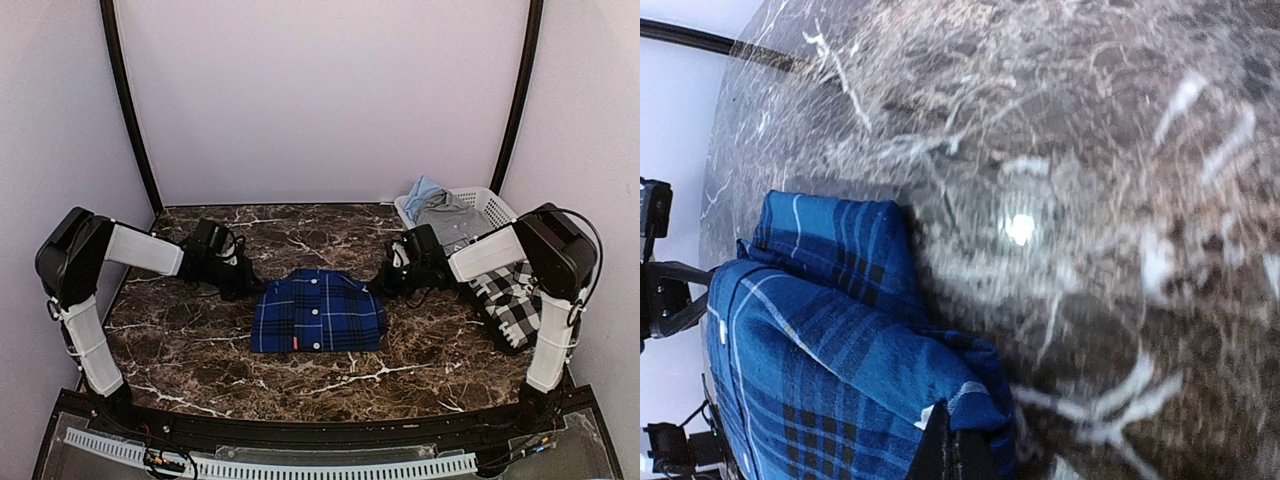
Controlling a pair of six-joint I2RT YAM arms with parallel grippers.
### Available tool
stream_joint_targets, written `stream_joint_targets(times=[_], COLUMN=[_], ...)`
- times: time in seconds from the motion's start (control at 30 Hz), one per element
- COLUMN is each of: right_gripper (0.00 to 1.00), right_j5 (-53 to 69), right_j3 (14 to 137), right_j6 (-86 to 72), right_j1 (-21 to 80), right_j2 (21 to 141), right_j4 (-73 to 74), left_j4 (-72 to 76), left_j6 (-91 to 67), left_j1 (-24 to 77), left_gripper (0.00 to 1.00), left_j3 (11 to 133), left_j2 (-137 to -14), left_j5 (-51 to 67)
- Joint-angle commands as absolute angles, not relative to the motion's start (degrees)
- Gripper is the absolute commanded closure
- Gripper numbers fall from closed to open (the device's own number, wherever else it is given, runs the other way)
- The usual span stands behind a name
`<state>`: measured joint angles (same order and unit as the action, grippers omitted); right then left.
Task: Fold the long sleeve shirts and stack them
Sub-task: Fold the 2/3-rectangle-folded shirt at the center of the board, then smooth out the square-folded shirt at the center of the board.
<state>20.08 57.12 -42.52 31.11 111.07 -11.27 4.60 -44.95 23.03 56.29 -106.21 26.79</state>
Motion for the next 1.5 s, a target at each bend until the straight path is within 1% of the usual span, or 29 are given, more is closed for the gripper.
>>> stream_joint_targets(times=[0.0, 0.1, 0.2, 0.33, 0.47, 0.53, 0.57, 0.6, 0.63, 0.67, 0.7, 0.73, 0.8, 0.9, 1.0, 1.07, 1.13, 1.23, 1.33, 1.47], right_gripper=[1.0, 1.0, 1.0, 1.0, 0.99, 0.9, 0.83, 0.76, 0.69, 0.66, 0.61, 0.59, 0.59, 0.63, 0.68, 0.71, 0.72, 0.73, 0.73, 0.73], right_j5=[18.7, 17.9, 16.3, 14.6, 12.6, 10.8, 9.8, 9.3, 8.7, 7.8, 6.7, 5.7, 4.3, 4.6, 5.0, 5.1, 5.4, 5.7, 5.3, 5.1], right_j3=[49.6, 45.8, 44.3, 45.3, 47.9, 48.7, 49.3, 49.9, 50.6, 51.1, 51.8, 52.3, 53.3, 54.5, 57.4, 60.5, 63.2, 66.6, 68.3, 70.7], right_j6=[-42.1, -42.0, -41.3, -40.1, -39.4, -39.6, -39.5, -39.2, -38.9, -38.3, -37.7, -37.0, -35.4, -34.3, -33.7, -33.2, -32.7, -32.5, -33.0, -33.7], right_j1=[32.7, 33.6, 34.2, 34.3, 34.2, 34.0, 34.0, 34.0, 34.2, 34.6, 35.0, 35.6, 37.0, 39.5, 42.7, 44.9, 46.7, 47.5, 47.5, 46.4], right_j2=[101.0, 95.9, 92.3, 91.5, 92.7, 92.8, 92.5, 92.3, 91.9, 91.4, 90.9, 90.4, 89.5, 89.9, 92.2, 94.6, 97.6, 102.1, 106.6, 111.4], right_j4=[-12.2, -11.5, -10.3, -8.3, -5.7, -4.3, -3.4, -2.6, -1.8, -1.0, -0.3, 1.2, 2.9, 3.4, 4.2, 4.5, 4.9, 5.3, 4.9, 5.6], left_j4=[2.9, 1.7, 1.4, 1.4, 1.8, 1.8, 1.2, -0.6, -1.7, -3.1, -3.4, -4.0, -4.7, -6.0, -7.2, -6.4, -5.2, -3.6, -1.4, -2.4], left_j6=[-47.4, -47.4, -46.4, -45.1, -43.6, -42.4, -41.3, -40.9, -39.9, -39.5, -38.9, -38.6, -37.9, -37.8, -38.0, -38.8, -39.8, -40.7, -41.0, -40.4], left_j1=[25.8, 26.2, 26.3, 26.3, 26.2, 26.2, 26.1, 26.1, 26.0, 25.8, 25.7, 25.6, 25.5, 26.5, 28.6, 30.4, 32.3, 34.7, 35.0, 35.1], left_gripper=[1.0, 1.0, 1.0, 1.0, 1.0, 0.93, 0.78, 0.71, 0.58, 0.52, 0.44, 0.4, 0.4, 0.43, 0.51, 0.55, 0.57, 0.58, 0.59, 0.59], left_j3=[48.6, 45.6, 44.1, 45.0, 47.9, 50.0, 51.5, 52.4, 53.8, 54.1, 54.2, 53.7, 53.3, 53.0, 52.7, 52.3, 52.3, 52.8, 53.2, 54.7], left_j2=[-92.3, -86.8, -85.1, -86.1, -89.6, -91.2, -91.7, -92.3, -92.4, -92.2, -91.9, -91.3, -90.0, -88.3, -86.4, -86.2, -87.3, -90.6, -93.5, -97.0], left_j5=[21.9, 21.2, 21.1, 21.7, 21.8, 21.7, 21.8, 21.7, 21.4, 20.5, 19.4, 19.0, 18.7, 18.4, 17.6, 18.4, 19.9, 21.2, 22.1, 21.7])
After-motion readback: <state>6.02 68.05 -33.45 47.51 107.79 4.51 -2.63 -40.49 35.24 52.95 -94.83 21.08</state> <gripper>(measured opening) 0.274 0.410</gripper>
